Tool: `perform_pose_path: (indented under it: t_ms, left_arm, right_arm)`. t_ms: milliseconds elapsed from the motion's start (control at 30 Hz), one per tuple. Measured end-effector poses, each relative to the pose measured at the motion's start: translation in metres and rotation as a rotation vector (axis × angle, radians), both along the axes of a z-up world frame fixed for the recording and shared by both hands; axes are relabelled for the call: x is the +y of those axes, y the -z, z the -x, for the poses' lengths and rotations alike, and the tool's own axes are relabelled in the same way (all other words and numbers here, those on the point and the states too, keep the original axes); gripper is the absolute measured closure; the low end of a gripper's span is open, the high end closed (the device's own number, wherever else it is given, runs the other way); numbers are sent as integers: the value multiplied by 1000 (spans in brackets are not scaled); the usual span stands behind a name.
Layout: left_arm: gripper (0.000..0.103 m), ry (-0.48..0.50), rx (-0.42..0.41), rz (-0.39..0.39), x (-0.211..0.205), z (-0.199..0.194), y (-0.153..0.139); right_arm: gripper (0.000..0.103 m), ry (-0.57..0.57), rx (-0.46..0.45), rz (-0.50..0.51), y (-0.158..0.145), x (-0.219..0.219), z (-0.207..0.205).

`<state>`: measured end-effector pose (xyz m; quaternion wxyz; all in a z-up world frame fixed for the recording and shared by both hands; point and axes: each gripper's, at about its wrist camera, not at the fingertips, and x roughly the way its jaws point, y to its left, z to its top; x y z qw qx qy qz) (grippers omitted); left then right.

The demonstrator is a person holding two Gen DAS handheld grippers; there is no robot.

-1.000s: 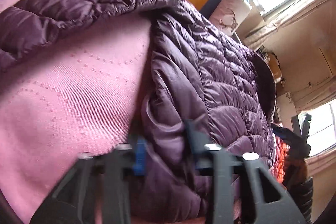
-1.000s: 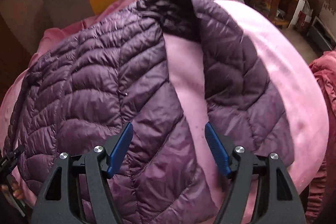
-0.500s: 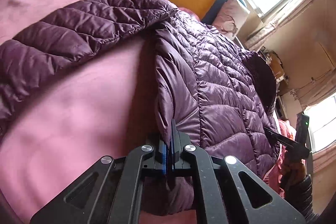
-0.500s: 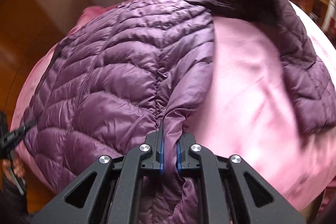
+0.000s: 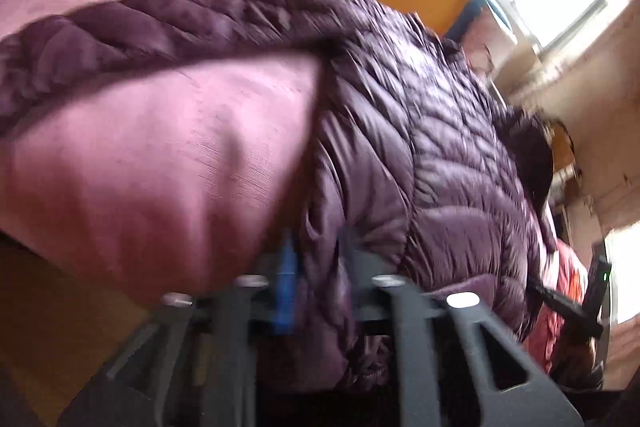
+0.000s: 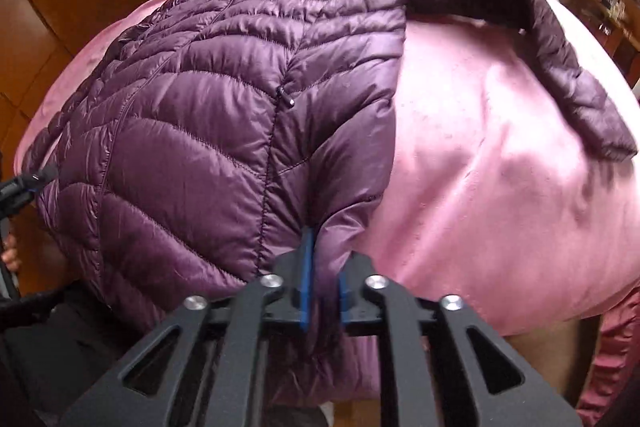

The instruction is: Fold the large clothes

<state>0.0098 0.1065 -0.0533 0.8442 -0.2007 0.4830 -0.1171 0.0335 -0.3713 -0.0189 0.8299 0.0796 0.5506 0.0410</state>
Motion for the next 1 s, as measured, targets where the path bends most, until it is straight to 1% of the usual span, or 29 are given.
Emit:
perform_pose_path:
  t_ms: [33, 67, 100, 133, 167, 200, 233, 267, 333, 400, 433, 467, 500, 533, 567, 600, 633, 700, 733, 767, 800, 867, 933, 1000]
  left_arm:
    - [27, -68, -29, -18, 15, 1, -9]
    - [23, -151, -70, -38, 32, 3, -20]
    - [23, -203, -93, -46, 47, 7, -25]
    - [23, -269, -98, -60, 66, 4, -31]
    - [23, -331, -96, -78, 80, 3, -34]
    - [23, -434, -91, -112, 104, -1, -37]
    - [23, -481, -85, -128, 116, -4, -38]
    - [22, -547, -76, -153, 134, -11, -37]
    - [20, -619, -49, -174, 157, -24, -30]
    - [20, -648, 14, -169, 175, -40, -16]
    - [22, -652, 47, -163, 181, -49, -6]
    - [42, -654, 62, -158, 187, -52, 0]
    - [53, -644, 68, -152, 189, -60, 7]
    - [71, -634, 61, -174, 189, -65, 8]
    - [83, -613, 45, -224, 186, -74, 5]
    - [85, -602, 41, -267, 186, -79, 3]
    - [89, -599, 37, -293, 192, -82, 1]
    - [92, -595, 25, -369, 198, -90, -2]
    - [92, -598, 26, -405, 207, -87, -1]
    - [92, -602, 36, -445, 211, -93, 3]
    - [92, -607, 48, -466, 216, -91, 7]
    - [92, -611, 63, -496, 220, -95, 14]
    - [91, -619, 61, -520, 219, -100, 12]
    - [82, -635, 52, -512, 216, -96, 4]
  right_arm:
    - [76, 12, -23, 13, -2, 5, -6]
    - [58, 34, -54, 24, -7, 9, -7]
    - [41, 63, -87, 33, -15, 9, -10]
    - [38, 83, -125, 32, -24, 7, -16]
    - [38, 88, -157, 18, -30, 9, -21]
    - [35, 86, -180, -8, -36, 12, -25]
    - [33, 81, -198, -34, -36, 19, -25]
    - [32, 70, -209, -53, -36, 28, -35]
    - [32, 34, -211, -75, -33, 50, -58]
    - [32, -1, -225, -93, -30, 74, -75]
    - [32, -15, -227, -102, -27, 86, -86]
    - [32, -23, -227, -108, -25, 97, -90]
    - [32, -31, -229, -112, -22, 106, -92]
    - [32, -42, -233, -111, -21, 116, -98]
    - [32, -51, -235, -100, -17, 125, -105]
    - [32, -58, -236, -82, -14, 132, -110]
    - [32, -66, -236, -65, -11, 139, -116]
    - [34, -80, -218, -48, -1, 147, -123]
    - [34, -85, -199, -40, 7, 150, -125]
    - [35, -91, -187, -31, 16, 151, -126]
    - [35, -101, -184, -17, 23, 154, -124]
    - [35, -109, -206, -1, 31, 155, -118]
    - [35, -96, -214, -11, 33, 153, -117]
    - [34, -90, -210, -23, 32, 151, -117]
